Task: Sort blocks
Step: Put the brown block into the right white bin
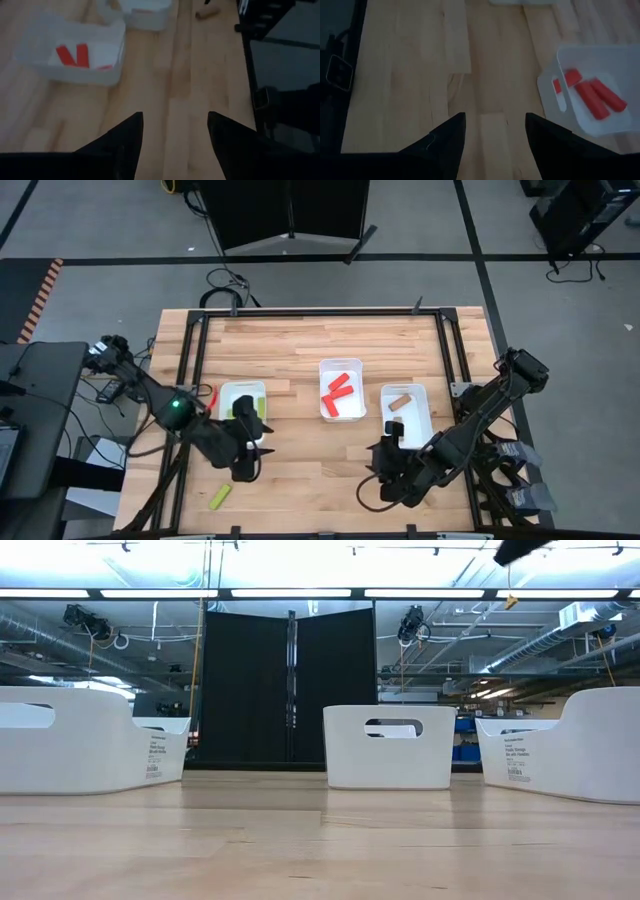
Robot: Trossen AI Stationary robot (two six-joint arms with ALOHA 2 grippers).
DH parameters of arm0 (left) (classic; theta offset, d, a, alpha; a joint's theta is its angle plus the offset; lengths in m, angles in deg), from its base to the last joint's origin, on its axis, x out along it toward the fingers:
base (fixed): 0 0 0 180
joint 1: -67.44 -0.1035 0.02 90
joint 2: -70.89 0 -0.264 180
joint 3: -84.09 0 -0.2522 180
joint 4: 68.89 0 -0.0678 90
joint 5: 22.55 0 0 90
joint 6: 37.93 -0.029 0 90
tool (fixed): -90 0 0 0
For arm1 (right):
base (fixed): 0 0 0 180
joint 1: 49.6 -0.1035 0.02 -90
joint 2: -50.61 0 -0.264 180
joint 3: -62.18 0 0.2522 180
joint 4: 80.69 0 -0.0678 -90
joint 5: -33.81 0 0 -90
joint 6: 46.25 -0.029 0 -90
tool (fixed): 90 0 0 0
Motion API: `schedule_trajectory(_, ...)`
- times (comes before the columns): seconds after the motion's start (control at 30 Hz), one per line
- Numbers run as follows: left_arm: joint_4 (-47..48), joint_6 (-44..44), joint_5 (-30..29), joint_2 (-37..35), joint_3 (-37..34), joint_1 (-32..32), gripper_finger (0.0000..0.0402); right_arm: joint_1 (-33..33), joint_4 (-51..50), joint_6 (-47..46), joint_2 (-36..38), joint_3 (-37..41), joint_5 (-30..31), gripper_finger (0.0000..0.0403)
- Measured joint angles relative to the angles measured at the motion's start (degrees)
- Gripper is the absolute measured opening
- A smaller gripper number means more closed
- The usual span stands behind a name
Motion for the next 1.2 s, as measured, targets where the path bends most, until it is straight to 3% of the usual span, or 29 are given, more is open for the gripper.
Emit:
schedule_trajectory(0.4, -2.80, 22.54, 5.96, -0.04, -12.47, 8.48, 0.0229, 3.06, 17.26, 18.40, 0.02, 0.00, 0.68, 0.0217)
schedule_trajectory(0.63, -10.09, 22.99, 4.44, -0.04, -15.81, 9.89, 0.0229, 4.70, 15.13, 17.03, 0.02, 0.00, -5.08, 0.0217)
schedule_trajectory(0.83, -24.55, 8.27, -0.43, -0.04, -15.79, 8.55, 0.0229, 2.78, -1.45, -1.90, 0.02, 0.00, -13.40, 0.0217)
schedule_trajectory(1.0, -40.95, -8.94, -3.14, -0.04, -15.76, 5.34, 0.0229, -2.28, -11.59, -19.98, 0.02, 0.00, -24.84, 0.0217)
schedule_trajectory(1.2, -55.81, -26.51, -3.16, -0.06, -15.72, 2.18, 0.0229, -10.73, -14.60, -39.11, -0.33, 3.22, -28.32, 0.0217)
